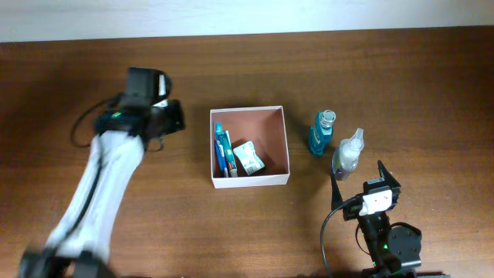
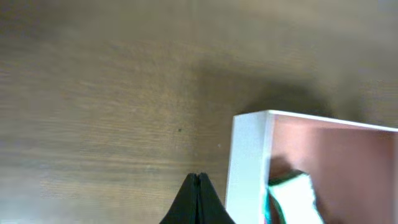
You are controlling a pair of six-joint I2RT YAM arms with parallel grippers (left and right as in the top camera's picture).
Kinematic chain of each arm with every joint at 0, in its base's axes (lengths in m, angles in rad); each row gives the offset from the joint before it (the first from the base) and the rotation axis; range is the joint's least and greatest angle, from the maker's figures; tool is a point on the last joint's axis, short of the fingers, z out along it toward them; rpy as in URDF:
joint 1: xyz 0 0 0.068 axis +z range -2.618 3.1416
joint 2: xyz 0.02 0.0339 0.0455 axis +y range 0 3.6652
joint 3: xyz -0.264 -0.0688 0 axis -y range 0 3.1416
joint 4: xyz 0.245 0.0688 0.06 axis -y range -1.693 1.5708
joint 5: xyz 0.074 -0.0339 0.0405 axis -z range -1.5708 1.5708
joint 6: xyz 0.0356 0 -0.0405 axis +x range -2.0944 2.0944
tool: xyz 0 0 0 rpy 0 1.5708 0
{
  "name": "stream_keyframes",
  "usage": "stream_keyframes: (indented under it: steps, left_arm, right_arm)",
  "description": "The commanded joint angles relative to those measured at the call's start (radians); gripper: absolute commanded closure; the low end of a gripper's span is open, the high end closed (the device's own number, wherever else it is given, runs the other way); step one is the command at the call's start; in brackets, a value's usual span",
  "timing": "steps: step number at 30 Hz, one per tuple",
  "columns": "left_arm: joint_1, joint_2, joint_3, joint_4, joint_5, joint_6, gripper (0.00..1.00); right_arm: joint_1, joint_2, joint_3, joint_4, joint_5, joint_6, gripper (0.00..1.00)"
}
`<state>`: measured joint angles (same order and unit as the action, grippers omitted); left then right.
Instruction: Pack container
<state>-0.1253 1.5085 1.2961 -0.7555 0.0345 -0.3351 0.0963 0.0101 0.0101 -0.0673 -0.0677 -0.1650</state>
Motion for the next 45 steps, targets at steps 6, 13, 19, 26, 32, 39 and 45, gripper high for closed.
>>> stream_keyframes:
  steps: [6,13,19,26,32,39,45]
  left_arm:
    - [0.001,-0.360,-0.058,-0.068,-0.005,0.011,0.99]
    - [0.001,-0.665,-0.275,-0.069,-0.006,-0.063,0.99]
    - [0.001,-1.054,-0.568,-0.068,-0.096,-0.088,0.99]
    - [0.001,-1.164,-0.762,-0.068,-0.219,-0.095,0.87]
    - [0.002,-1.162,-0.868,0.013,-0.219,-0.097,0.60]
    - [0.002,-1.162,-0.961,0.138,-0.216,-0.098,0.34]
    - [0.002,-1.162,-0.991,0.151,-0.236,-0.176,0.01]
  right_arm:
    - [0.008,-0.006,-0.005,-0.006,0.009,-0.003,0.02]
    - [0.008,-0.006,-0.005,-0.006,0.009,-0.003,0.02]
    - [0.008,-0.006,-0.005,-0.006,0.009,-0.003,0.02]
    - [0.008,-0.006,-0.005,-0.006,0.009,-0.003,0.02]
    - [0.008,-0.006,-0.005,-0.006,0.009,-0.003,0.02]
    - [0.008,-0.006,-0.005,-0.006,0.009,-0.003,0.02]
    - [0.008,-0.006,-0.005,-0.006,0.009,-0.003,0.02]
